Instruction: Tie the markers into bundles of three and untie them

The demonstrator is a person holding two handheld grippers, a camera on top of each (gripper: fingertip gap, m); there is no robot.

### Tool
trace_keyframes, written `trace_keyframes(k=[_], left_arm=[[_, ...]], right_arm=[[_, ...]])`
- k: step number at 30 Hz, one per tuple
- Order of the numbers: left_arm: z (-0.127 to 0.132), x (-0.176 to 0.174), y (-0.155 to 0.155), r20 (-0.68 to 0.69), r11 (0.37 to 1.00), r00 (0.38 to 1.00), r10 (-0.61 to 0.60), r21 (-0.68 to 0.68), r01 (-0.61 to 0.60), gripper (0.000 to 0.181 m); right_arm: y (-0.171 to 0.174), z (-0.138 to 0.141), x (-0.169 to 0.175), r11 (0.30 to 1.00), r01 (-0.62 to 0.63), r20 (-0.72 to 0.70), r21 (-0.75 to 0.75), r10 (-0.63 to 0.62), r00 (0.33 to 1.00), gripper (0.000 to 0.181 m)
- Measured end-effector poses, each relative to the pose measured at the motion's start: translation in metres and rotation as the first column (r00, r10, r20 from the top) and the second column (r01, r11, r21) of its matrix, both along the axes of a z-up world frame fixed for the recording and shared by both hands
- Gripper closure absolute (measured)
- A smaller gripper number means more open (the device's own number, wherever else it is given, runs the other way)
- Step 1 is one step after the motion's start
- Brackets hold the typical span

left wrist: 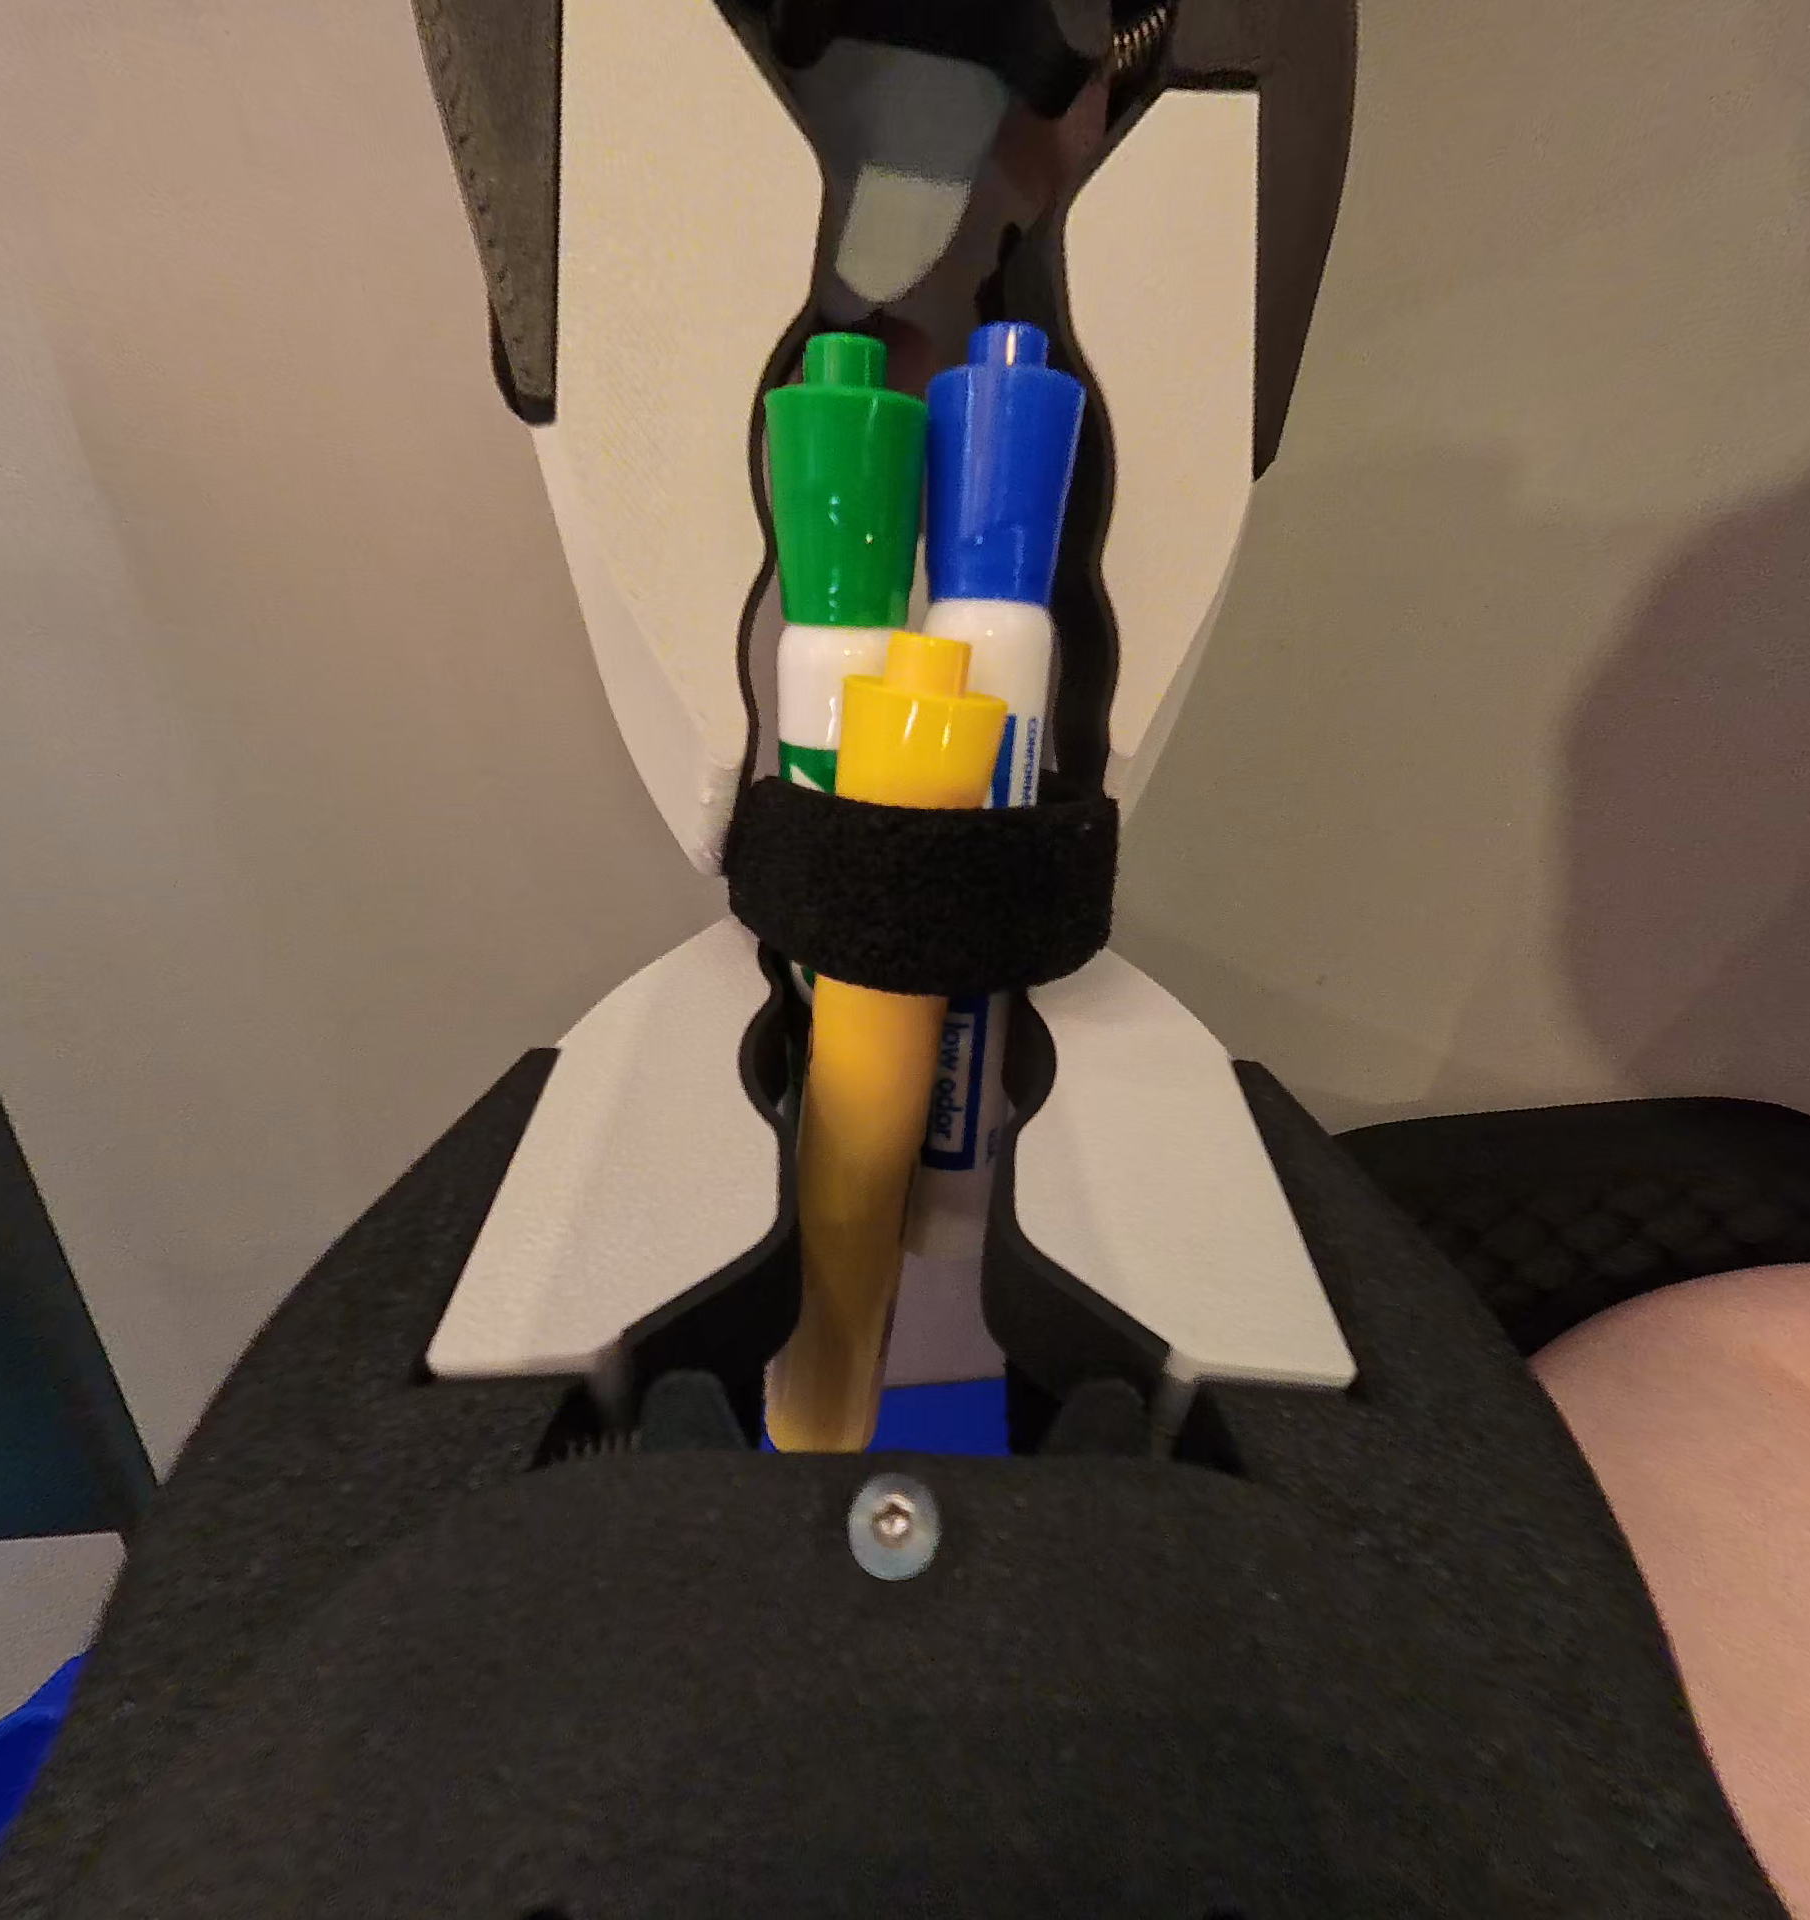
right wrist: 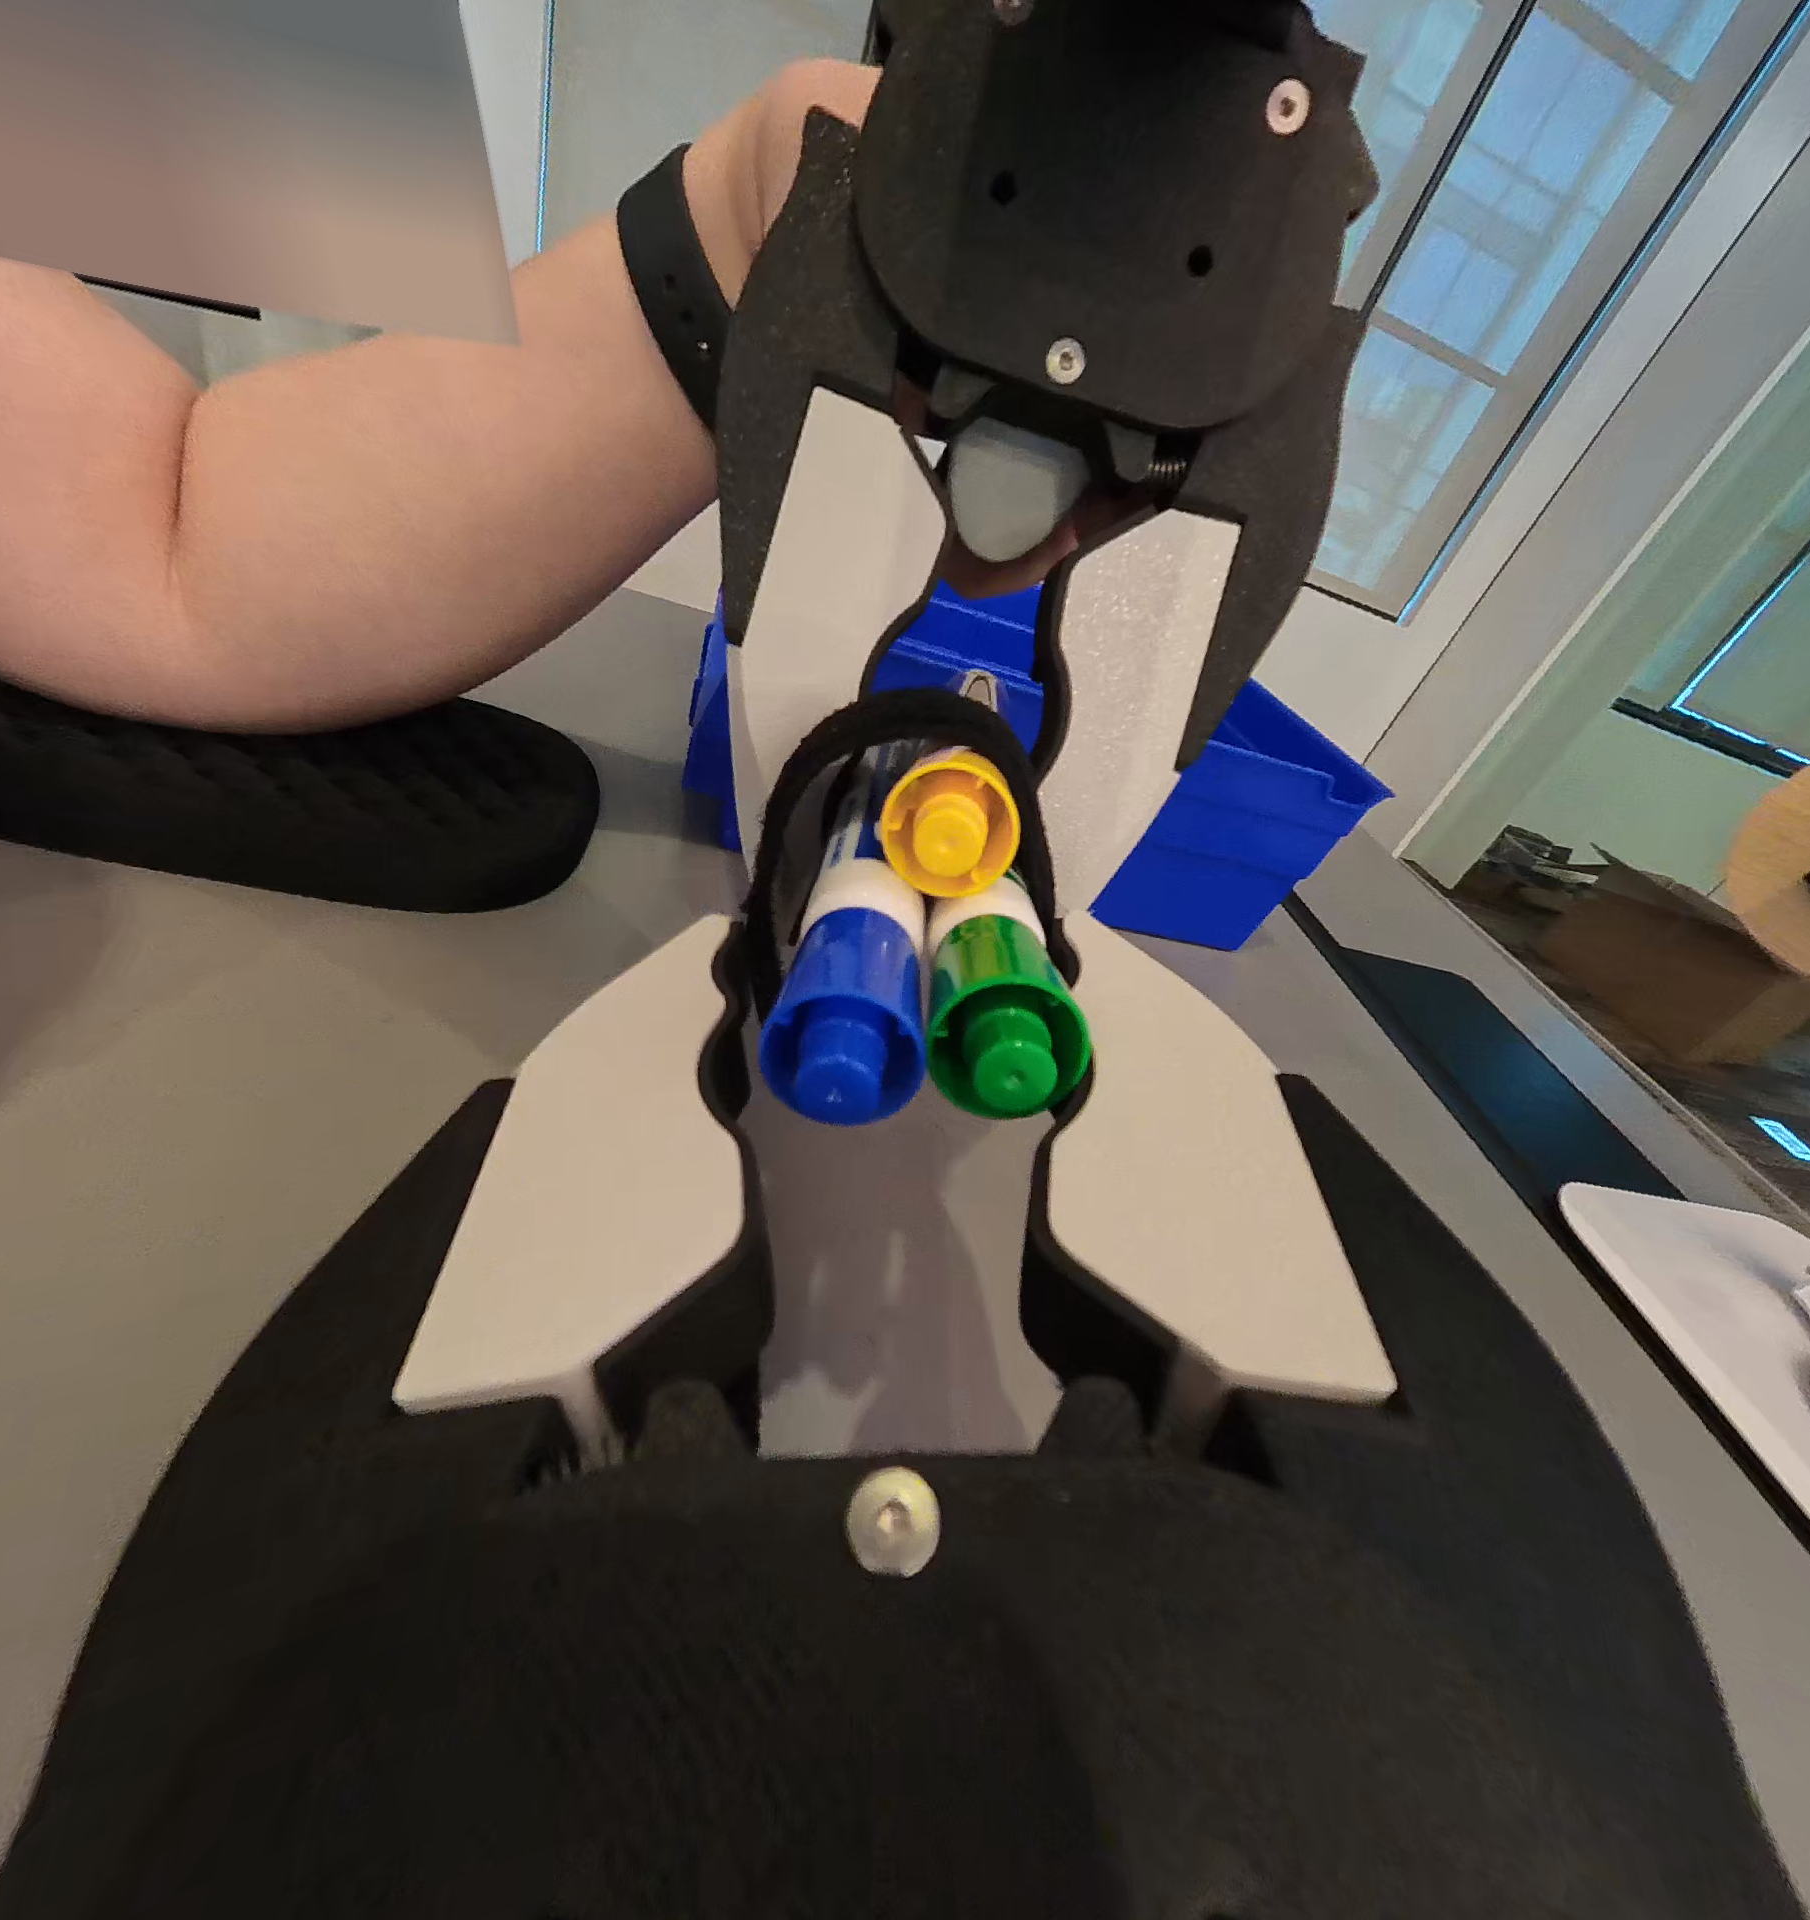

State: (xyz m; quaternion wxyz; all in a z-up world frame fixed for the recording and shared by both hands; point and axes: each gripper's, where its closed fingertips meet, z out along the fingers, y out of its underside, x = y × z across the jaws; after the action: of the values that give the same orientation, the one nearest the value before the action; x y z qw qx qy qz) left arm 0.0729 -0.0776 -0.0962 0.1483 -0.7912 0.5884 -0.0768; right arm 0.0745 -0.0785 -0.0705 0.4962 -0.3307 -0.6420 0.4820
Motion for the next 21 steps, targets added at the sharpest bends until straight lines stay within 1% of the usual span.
trace_keyframes(k=[13,21], left_arm=[[0.0001,0.0026,-0.0029,0.009,1.0,1.0,-0.012,-0.014,0.012,0.143],[-0.0021,0.0045,-0.0043,0.006,0.999,1.0,-0.017,-0.029,0.017,0.143]], right_arm=[[0.0029,-0.0013,0.0009,0.993,0.041,-0.008,0.109,-0.041,0.999,0.136],[0.0043,-0.0036,0.0028,0.987,0.04,0.0,0.155,-0.041,0.999,0.141]])
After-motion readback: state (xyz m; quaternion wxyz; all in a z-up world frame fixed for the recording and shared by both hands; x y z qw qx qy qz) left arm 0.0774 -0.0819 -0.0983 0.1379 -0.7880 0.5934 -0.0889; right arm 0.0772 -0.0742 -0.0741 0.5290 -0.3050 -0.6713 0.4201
